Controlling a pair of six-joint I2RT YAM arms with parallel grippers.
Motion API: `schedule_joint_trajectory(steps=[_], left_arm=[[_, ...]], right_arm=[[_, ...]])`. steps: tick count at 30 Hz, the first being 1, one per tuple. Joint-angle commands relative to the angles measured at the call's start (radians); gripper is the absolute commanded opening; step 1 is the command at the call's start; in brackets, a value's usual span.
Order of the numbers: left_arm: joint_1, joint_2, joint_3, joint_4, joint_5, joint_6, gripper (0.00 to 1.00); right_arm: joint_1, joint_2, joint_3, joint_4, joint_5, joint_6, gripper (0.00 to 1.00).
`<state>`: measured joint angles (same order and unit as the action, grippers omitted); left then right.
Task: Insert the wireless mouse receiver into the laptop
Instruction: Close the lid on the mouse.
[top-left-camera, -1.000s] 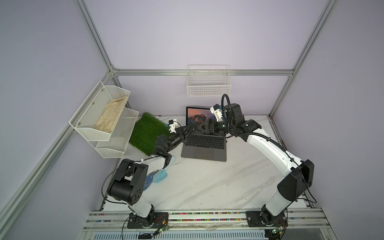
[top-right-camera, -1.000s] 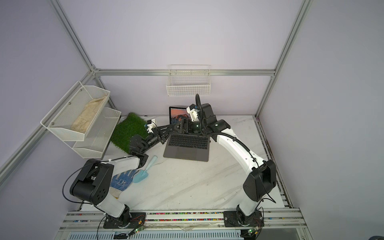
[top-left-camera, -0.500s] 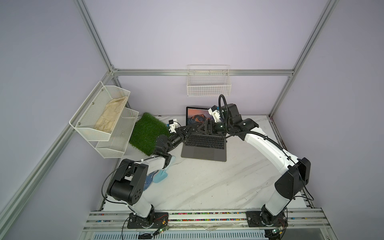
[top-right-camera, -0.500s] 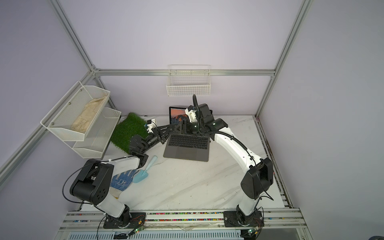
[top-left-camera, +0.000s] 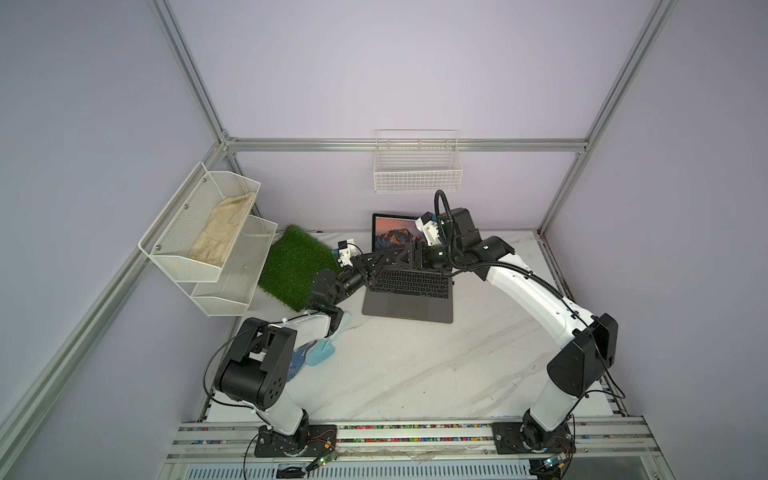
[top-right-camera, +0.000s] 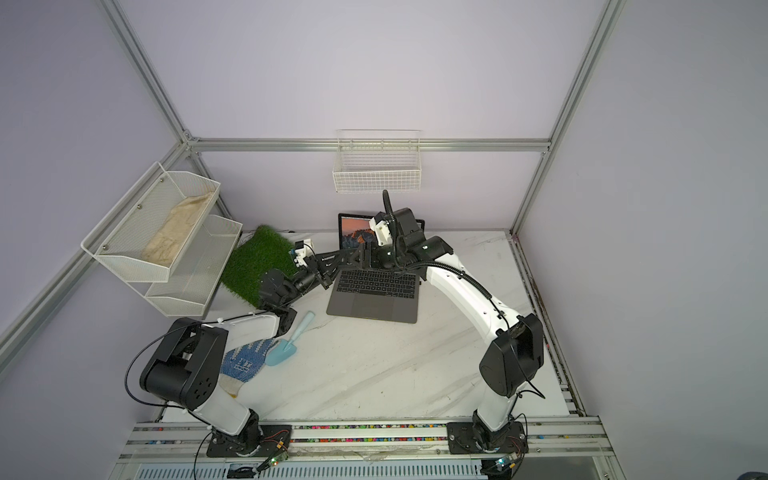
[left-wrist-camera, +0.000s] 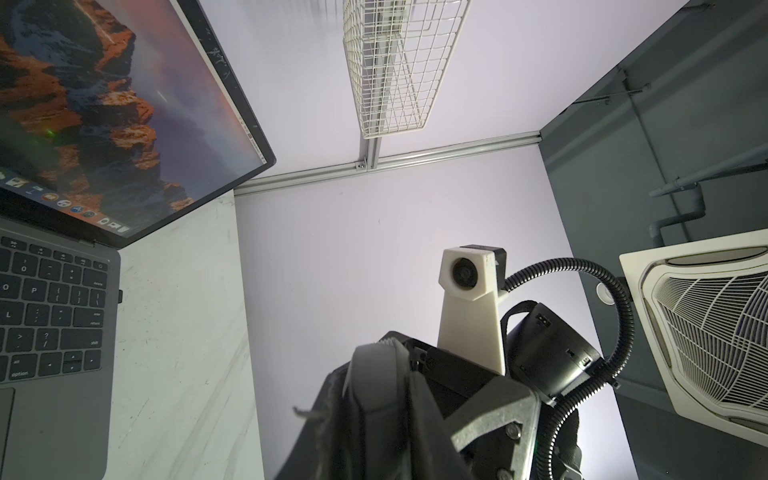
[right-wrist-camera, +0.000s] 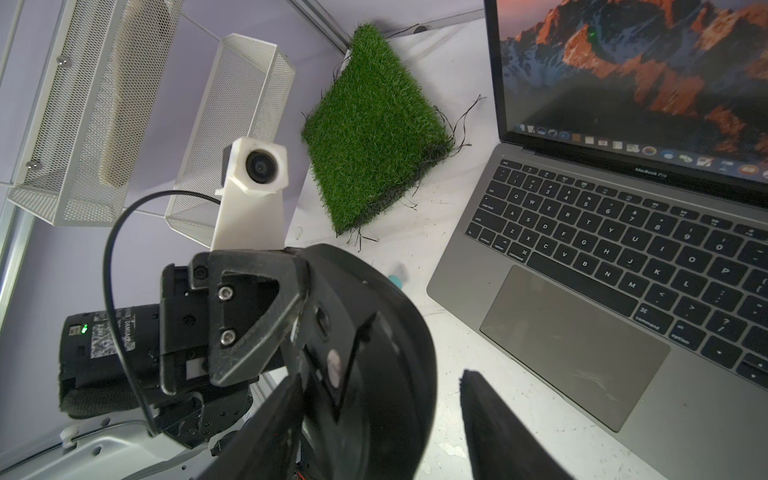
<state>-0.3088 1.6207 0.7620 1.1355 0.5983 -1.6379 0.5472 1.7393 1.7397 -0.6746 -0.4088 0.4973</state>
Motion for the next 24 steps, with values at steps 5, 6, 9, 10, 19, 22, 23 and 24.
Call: schedule_joint_trajectory(steps=[5, 6, 9, 10, 19, 22, 23, 24], left_arm=[[-0.004, -0.015, 0.022, 0.132, 0.03, 0.018, 0.0], [-0.004, -0.014, 0.024, 0.132, 0.032, 0.018, 0.0], [-0.004, -0.013, 0.026, 0.133, 0.037, 0.018, 0.0], [-0.004, -0.013, 0.029, 0.135, 0.041, 0.018, 0.0], [-0.016, 0.013, 0.088, 0.156, 0.11, 0.008, 0.0], [-0.016, 0.016, 0.095, 0.155, 0.118, 0.003, 0.0], [-0.015, 0.012, 0.09, 0.15, 0.115, 0.004, 0.0], [-0.016, 0.012, 0.087, 0.143, 0.112, 0.003, 0.0]], right_arm=[[0.002, 0.042, 0.054, -0.101, 0.036, -0.049, 0.6], [0.002, 0.042, 0.055, -0.104, 0.025, -0.056, 0.6], [0.002, 0.05, 0.07, -0.122, 0.013, -0.075, 0.59], [0.002, 0.056, 0.078, -0.13, 0.009, -0.083, 0.59], [0.002, 0.134, 0.181, -0.219, -0.096, -0.187, 0.54], [0.002, 0.146, 0.203, -0.23, -0.117, -0.211, 0.53], [0.002, 0.147, 0.21, -0.232, -0.122, -0.215, 0.54], [0.002, 0.147, 0.214, -0.23, -0.129, -0.217, 0.54]])
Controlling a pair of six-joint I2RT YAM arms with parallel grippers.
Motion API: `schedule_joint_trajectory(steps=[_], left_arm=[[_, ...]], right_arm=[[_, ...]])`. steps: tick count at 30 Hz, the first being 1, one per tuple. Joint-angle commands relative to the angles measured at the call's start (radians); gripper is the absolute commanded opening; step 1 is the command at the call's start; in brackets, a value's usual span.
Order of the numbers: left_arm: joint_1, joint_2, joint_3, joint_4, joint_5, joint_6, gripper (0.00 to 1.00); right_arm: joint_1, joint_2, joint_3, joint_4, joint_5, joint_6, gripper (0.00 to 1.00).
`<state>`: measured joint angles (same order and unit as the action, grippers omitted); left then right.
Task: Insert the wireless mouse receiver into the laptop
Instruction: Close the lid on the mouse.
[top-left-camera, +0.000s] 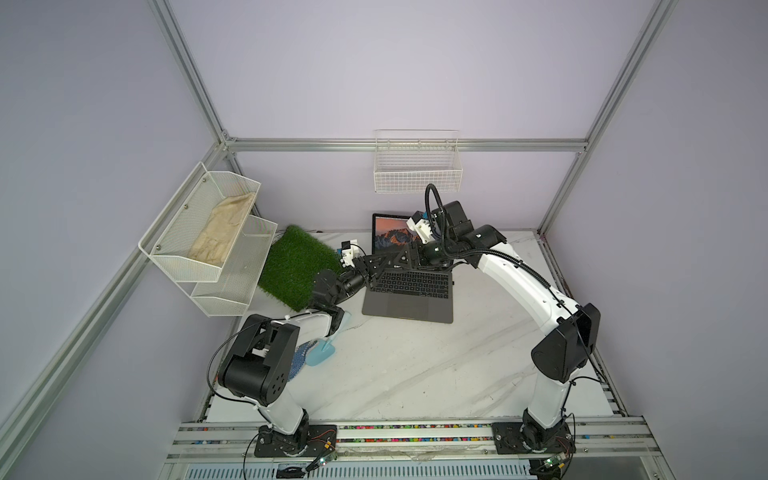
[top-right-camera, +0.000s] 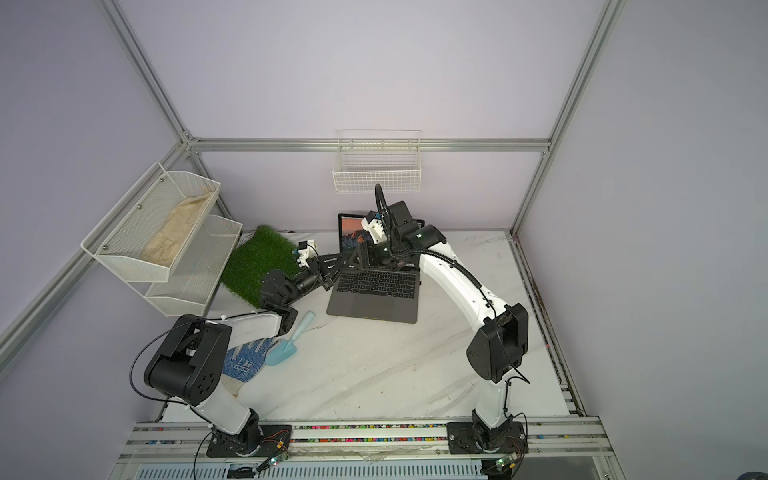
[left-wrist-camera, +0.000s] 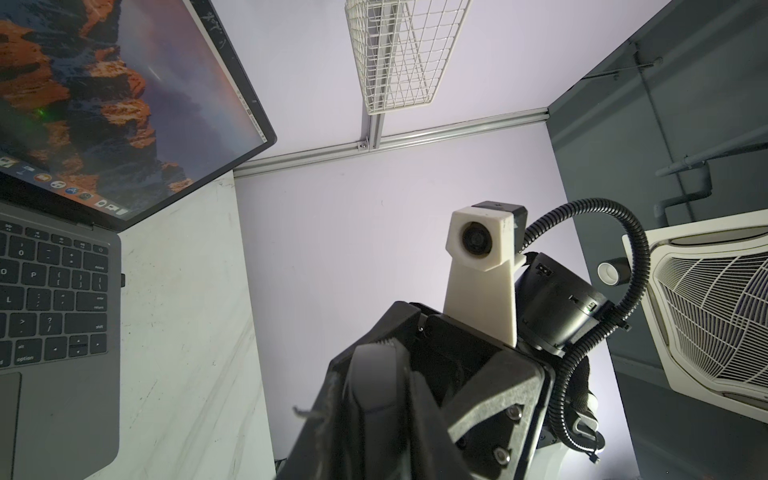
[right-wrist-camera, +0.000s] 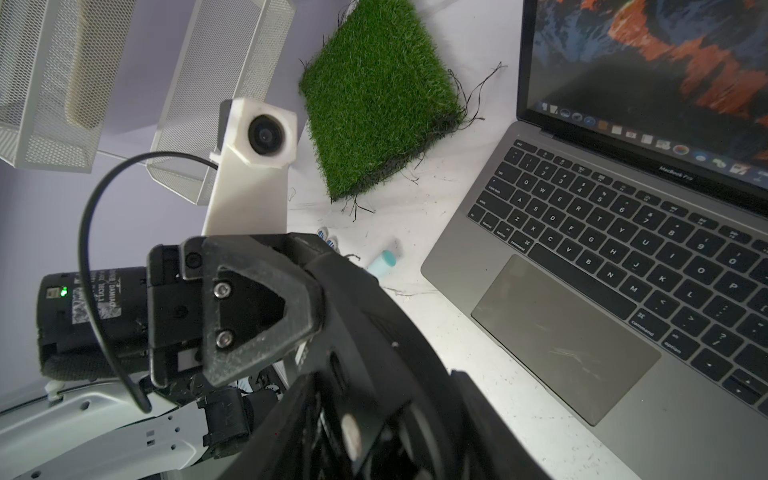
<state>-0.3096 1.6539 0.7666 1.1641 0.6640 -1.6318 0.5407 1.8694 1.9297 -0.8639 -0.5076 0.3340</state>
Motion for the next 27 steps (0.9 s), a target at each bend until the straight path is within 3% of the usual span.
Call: schedule_joint_trajectory(steps=[1, 10, 27], left_arm=[[-0.014, -0.023, 0.078, 0.107, 0.043, 0.001, 0.0], [-0.016, -0.027, 0.072, 0.1, 0.03, 0.002, 0.0], [-0.013, -0.029, 0.059, 0.08, 0.014, 0.006, 0.0]], right_arm=[[0.008, 0.017, 0.03, -0.04, -0.036, -0.053, 0.56], [0.007, 0.008, 0.032, -0.005, -0.082, -0.036, 0.63], [-0.008, -0.018, 0.016, 0.043, -0.067, 0.003, 0.65]])
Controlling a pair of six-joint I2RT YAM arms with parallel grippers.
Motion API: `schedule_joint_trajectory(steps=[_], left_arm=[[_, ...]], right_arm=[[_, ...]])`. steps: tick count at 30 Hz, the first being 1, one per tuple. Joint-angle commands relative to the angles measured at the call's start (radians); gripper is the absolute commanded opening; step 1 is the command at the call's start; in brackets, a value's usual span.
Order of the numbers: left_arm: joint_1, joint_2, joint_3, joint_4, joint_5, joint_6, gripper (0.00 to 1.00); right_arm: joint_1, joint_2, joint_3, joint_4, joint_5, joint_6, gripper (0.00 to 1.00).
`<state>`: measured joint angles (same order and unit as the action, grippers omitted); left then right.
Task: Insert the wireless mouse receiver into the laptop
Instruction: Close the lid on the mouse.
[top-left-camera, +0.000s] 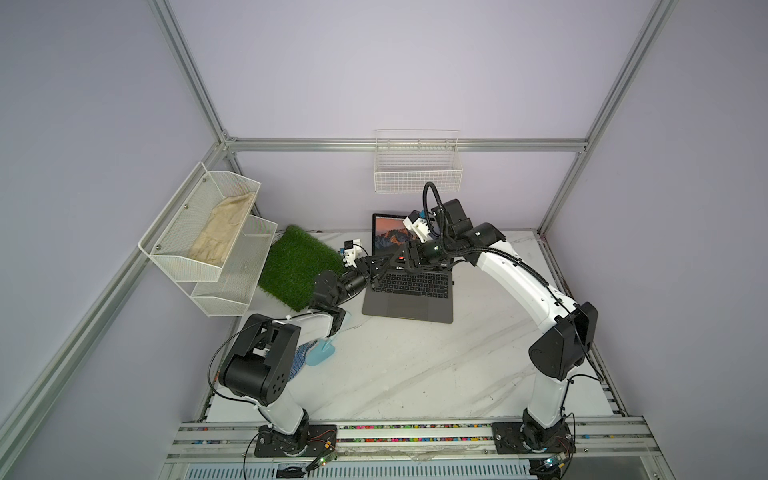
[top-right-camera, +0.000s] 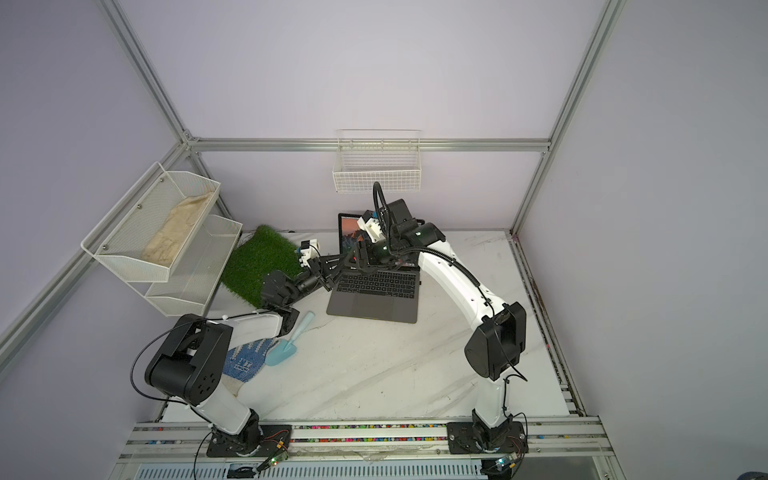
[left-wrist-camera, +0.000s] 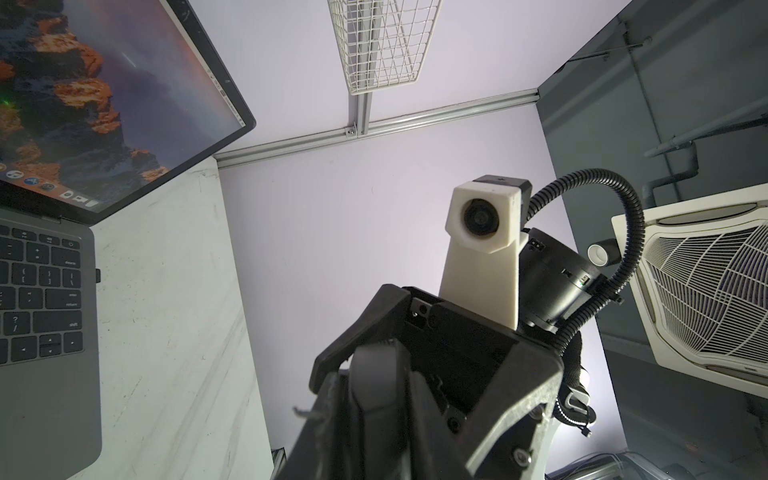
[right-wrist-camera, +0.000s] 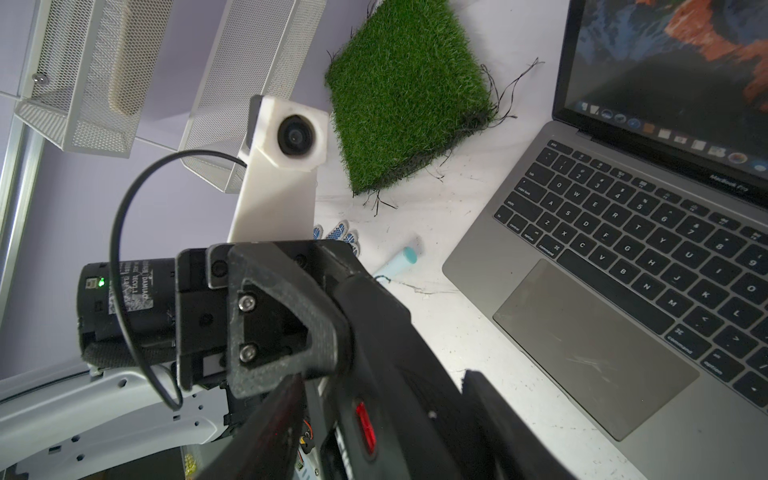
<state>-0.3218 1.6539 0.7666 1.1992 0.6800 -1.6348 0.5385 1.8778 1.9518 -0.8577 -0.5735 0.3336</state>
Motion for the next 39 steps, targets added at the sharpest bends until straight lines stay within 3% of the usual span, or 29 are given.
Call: schedule_joint_trajectory(steps=[1, 7, 16, 22, 26, 31, 34, 39], left_arm=[[0.0, -0.029, 0.059, 0.044, -0.002, 0.011, 0.0], [0.0, -0.032, 0.055, 0.042, -0.007, 0.016, 0.0], [0.0, -0.042, 0.051, 0.006, -0.008, 0.027, 0.0], [0.0, -0.049, 0.047, -0.013, -0.016, 0.041, 0.0], [0.001, -0.049, 0.029, -0.01, -0.063, 0.047, 0.0], [0.003, -0.042, 0.0, 0.017, -0.166, 0.044, 0.0], [0.003, -0.037, -0.014, 0.051, -0.241, 0.044, 0.0], [-0.001, -0.032, -0.019, 0.078, -0.357, 0.049, 0.0]], right_arm=[[-0.007, -0.028, -0.009, 0.038, -0.003, 0.005, 0.66], [-0.01, -0.046, -0.005, 0.045, 0.022, 0.013, 0.81], [-0.023, -0.075, -0.007, 0.06, 0.073, 0.042, 0.9], [-0.044, -0.157, -0.053, 0.149, 0.14, 0.136, 0.97], [-0.054, -0.315, -0.254, 0.379, 0.268, 0.303, 0.97], [-0.054, -0.602, -0.734, 0.878, 0.48, 0.684, 0.97], [-0.053, -0.704, -0.987, 1.137, 0.544, 0.915, 0.97], [-0.023, -0.714, -1.13, 1.311, 0.564, 1.074, 0.97]])
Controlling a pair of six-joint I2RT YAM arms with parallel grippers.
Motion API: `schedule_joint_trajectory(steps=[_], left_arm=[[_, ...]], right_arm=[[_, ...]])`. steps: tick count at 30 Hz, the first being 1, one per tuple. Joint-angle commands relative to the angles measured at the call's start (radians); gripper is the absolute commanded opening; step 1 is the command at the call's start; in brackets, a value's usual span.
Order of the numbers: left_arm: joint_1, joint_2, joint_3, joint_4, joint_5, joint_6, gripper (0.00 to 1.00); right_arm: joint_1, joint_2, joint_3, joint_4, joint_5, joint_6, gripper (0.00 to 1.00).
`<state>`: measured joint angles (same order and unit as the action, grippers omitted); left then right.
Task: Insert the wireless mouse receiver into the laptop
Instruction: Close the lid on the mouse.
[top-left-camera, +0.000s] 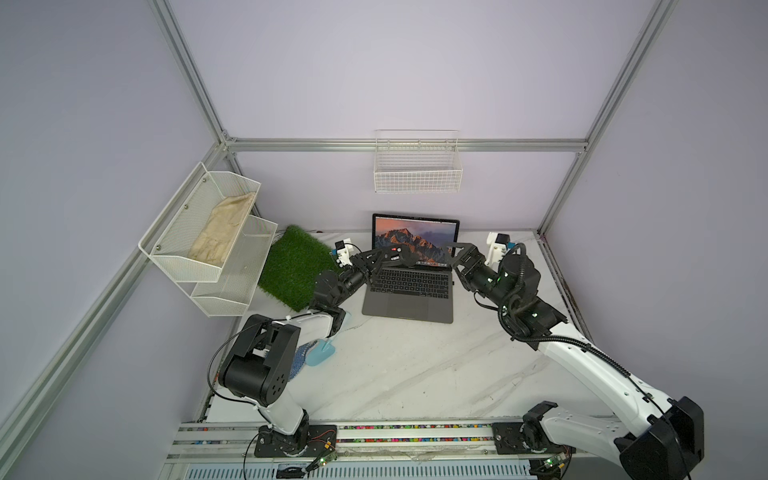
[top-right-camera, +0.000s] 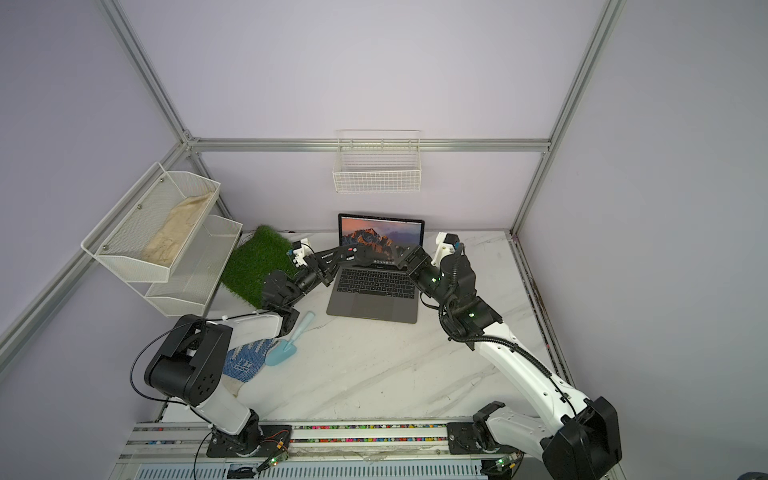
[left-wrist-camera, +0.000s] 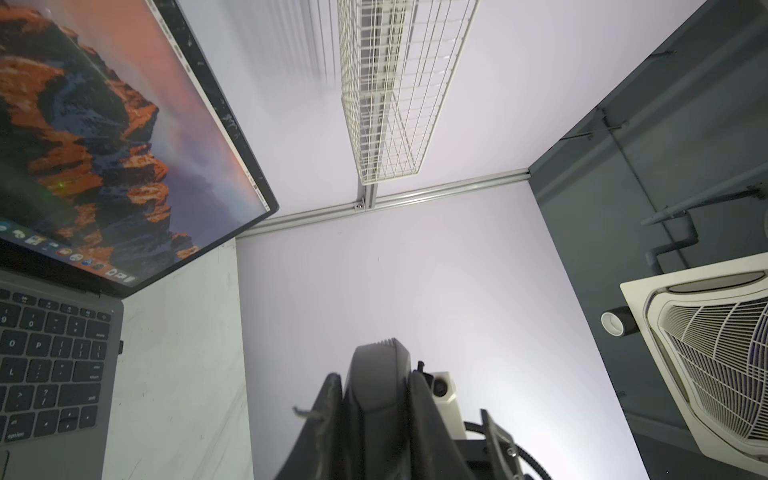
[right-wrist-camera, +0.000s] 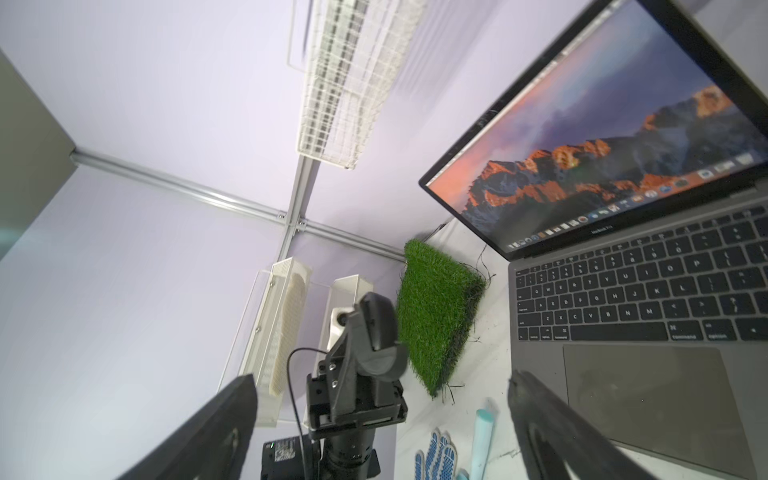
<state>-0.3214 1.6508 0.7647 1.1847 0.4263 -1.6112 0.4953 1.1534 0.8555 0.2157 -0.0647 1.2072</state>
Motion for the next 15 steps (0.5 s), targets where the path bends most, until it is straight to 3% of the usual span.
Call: schedule_joint_trajectory(steps=[1, 7, 15], left_arm=[[-0.001, -0.031, -0.019, 0.093, -0.125, 0.026, 0.0], [-0.011, -0.07, -0.036, 0.063, -0.224, 0.061, 0.0], [-0.016, -0.077, -0.026, 0.057, -0.225, 0.064, 0.0]], right_arm=[[0.034, 0.024, -0.045, 0.272, 0.054, 0.217, 0.97], [0.097, 0.146, -0.035, 0.447, 0.052, 0.274, 0.97], [0.154, 0.31, 0.05, 0.531, 0.064, 0.315, 0.97]])
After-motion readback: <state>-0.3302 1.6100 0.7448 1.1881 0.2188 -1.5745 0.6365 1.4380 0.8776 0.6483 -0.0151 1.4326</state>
